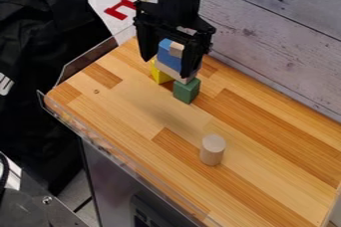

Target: Remove the block from the tower to put it on top of the cylinder

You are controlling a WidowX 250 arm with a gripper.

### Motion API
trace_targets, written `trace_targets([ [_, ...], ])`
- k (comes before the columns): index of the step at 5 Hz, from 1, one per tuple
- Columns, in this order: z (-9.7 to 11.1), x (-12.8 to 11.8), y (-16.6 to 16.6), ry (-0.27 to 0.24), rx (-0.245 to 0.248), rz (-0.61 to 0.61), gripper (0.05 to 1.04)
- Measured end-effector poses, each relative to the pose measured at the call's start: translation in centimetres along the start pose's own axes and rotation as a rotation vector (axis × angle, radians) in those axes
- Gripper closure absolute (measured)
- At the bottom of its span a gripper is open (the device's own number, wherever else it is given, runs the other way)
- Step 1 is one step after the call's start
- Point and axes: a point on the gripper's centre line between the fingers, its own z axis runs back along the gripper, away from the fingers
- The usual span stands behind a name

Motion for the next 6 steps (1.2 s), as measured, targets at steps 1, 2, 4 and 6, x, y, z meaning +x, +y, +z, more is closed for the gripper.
trace_targets([
  [1,-1.0,-0.3,0.0,0.038,-0.001,0.001,0.083],
  [2,-1.2,0.2,0.2,0.057,0.028,0.018,0.083],
  [4,-1.0,1.1,0.4,0.044,0.027,0.055,0.083],
  [6,-0.9,2.3,0.3,0.035,0.016,0.071,0.083],
])
